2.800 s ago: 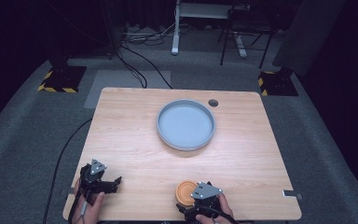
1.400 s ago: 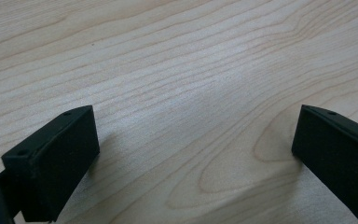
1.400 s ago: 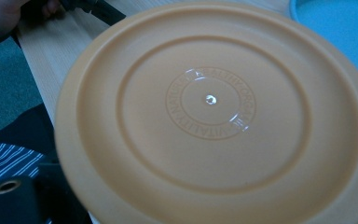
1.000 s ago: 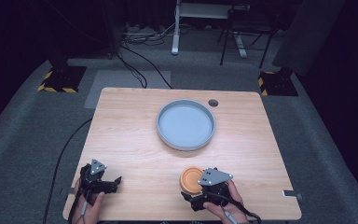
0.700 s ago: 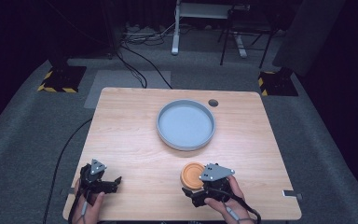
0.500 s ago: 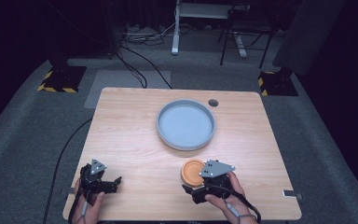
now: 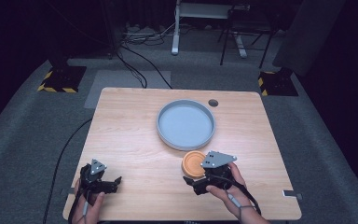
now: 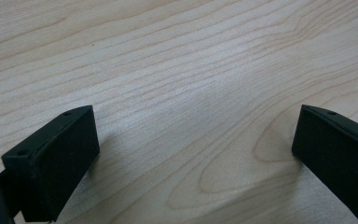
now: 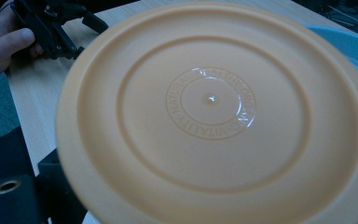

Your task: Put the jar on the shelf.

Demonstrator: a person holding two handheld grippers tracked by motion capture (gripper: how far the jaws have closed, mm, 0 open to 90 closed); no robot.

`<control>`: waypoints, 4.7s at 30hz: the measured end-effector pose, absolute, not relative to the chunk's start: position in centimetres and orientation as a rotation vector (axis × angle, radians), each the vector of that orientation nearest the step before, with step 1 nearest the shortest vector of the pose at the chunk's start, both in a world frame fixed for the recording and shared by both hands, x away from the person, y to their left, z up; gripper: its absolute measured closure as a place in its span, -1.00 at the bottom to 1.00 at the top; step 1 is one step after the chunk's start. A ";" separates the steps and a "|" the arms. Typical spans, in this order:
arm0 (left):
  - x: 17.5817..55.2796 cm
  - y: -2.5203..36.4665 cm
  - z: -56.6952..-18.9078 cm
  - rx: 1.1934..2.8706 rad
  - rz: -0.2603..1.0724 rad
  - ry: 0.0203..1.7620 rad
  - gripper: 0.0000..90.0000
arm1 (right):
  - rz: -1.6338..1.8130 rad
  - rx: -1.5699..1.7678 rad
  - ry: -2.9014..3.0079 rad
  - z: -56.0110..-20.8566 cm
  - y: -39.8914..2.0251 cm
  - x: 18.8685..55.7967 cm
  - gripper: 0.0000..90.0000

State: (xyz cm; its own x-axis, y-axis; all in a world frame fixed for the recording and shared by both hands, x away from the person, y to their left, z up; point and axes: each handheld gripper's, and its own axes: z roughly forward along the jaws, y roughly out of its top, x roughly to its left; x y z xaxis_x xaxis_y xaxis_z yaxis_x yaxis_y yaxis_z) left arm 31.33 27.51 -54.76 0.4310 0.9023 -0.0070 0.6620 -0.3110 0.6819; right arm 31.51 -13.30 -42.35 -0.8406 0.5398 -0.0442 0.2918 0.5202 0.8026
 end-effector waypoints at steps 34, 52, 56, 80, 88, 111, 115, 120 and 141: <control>31.4 27.5 -54.7 2.078 0.508 1.315 -0.99 | 1.216 0.673 2.455 -39.7 -12.1 36.9 -0.78; 31.3 27.5 -54.7 2.076 0.509 1.316 -0.99 | 1.212 0.676 2.430 -39.0 -11.4 38.9 -0.78; 31.3 27.5 -54.7 2.076 0.508 1.316 -0.99 | 1.213 0.678 2.426 -39.0 -11.3 39.4 -0.78; 31.3 27.5 -54.7 2.076 0.509 1.316 -0.99 | 1.192 0.710 2.399 -39.4 -10.6 42.8 -0.78; 31.3 27.5 -54.7 2.076 0.509 1.315 -0.99 | 1.185 0.722 2.383 -39.7 -10.4 44.2 -0.78; 31.3 27.5 -54.7 2.076 0.509 1.315 -0.99 | 1.150 0.817 2.351 -42.5 -11.0 49.8 -0.78; 31.3 27.5 -54.7 2.076 0.509 1.315 -0.99 | 1.142 0.836 2.342 -43.2 -11.2 50.6 -0.78; 31.3 27.5 -54.7 2.077 0.508 1.315 -0.99 | 1.133 0.857 2.334 -44.1 -11.3 51.6 -0.78; 31.3 27.5 -54.7 2.076 0.509 1.315 -0.99 | 1.095 0.932 2.345 -47.7 -11.2 53.7 -0.78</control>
